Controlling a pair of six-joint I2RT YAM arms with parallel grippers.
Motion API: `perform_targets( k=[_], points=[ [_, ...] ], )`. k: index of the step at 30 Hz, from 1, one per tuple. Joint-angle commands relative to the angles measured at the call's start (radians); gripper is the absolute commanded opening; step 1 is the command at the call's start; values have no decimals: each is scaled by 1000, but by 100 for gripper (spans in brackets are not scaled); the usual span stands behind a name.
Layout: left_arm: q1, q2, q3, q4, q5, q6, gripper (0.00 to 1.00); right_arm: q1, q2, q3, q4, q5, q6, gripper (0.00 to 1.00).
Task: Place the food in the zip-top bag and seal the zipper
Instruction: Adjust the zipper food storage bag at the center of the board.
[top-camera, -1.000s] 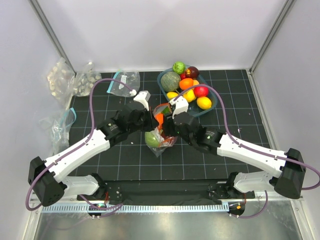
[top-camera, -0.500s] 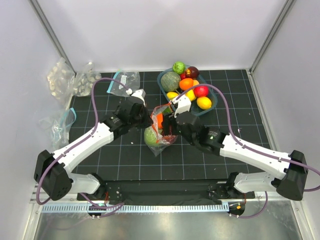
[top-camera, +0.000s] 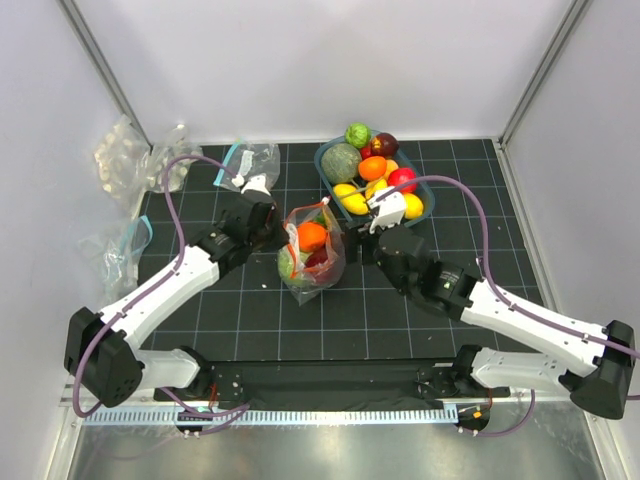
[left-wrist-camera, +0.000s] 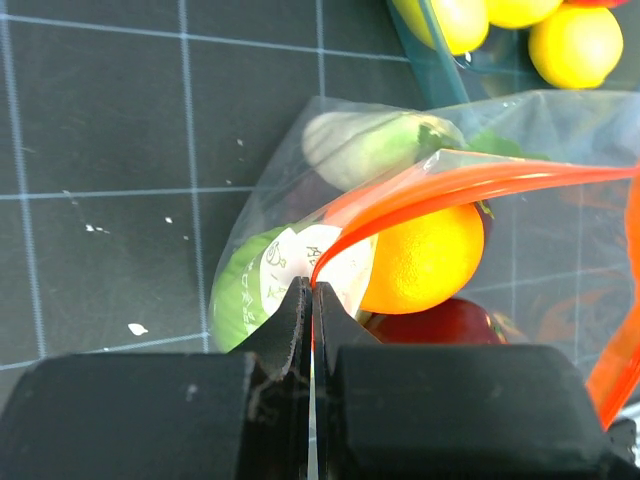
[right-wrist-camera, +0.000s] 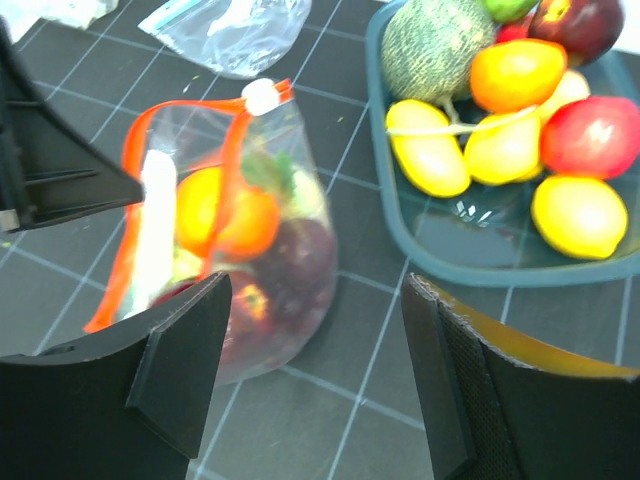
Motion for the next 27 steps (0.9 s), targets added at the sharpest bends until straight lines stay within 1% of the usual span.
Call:
perform_targets(
  k=[1, 2, 3, 5, 7, 9, 14, 17, 21, 23, 27],
  points=[
    [10, -10, -1, 36, -64, 14, 0, -25, 10, -12, 118, 2, -84, 76],
    [10, -2, 2, 38, -73, 23, 0, -34, 27, -15, 138, -58, -125, 78],
    [10, 1, 0, 38, -85, 26, 0, -36, 45, -14, 155, -70, -144, 79],
    [10, 8, 2, 39, -121, 34, 0, -36, 117, 0, 174, -63, -206, 82],
    [10, 15, -1, 45, -136, 40, 0, -39, 165, 14, 229, -44, -228, 85],
    [10, 21, -4, 58, -131, 49, 0, -45, 209, 17, 250, -76, -257, 86],
    [10, 10, -23, 122, -61, 83, 0, -48, 239, 6, 286, -133, -267, 89],
    [9, 5, -33, 157, -14, 112, 0, -48, 228, -32, 353, -211, -280, 92],
    [7, 8, -41, 202, 82, 133, 0, -54, 274, -17, 367, -183, -285, 93],
    [0, -1, -44, 226, 106, 150, 0, -66, 297, -5, 373, -204, -284, 94],
    [-31, -34, -64, 259, 106, 176, 0, -74, 357, 23, 385, -213, -273, 94]
  ],
)
